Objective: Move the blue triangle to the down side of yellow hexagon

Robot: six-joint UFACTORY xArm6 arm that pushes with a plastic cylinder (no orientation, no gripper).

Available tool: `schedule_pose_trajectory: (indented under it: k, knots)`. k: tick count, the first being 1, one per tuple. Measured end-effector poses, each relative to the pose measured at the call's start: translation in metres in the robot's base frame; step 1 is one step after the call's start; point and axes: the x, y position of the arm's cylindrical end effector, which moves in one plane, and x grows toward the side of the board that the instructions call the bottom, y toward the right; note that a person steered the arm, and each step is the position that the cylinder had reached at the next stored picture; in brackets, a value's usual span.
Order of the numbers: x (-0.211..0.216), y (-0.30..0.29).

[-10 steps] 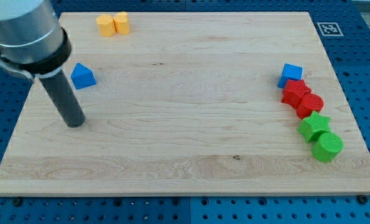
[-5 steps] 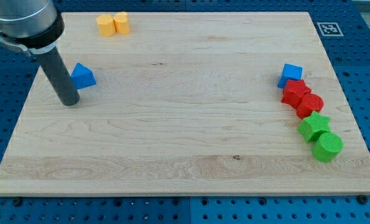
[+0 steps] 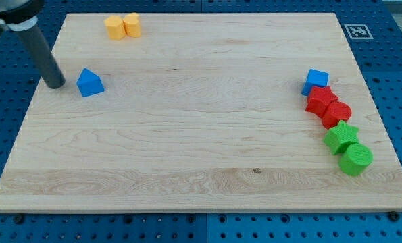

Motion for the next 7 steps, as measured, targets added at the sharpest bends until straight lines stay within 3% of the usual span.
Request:
schedule_pose_trajectory:
  k: [3,5,7]
  knots:
    - [0.008,0.01]
    - [0.008,0.058]
    - [0.036,0.061]
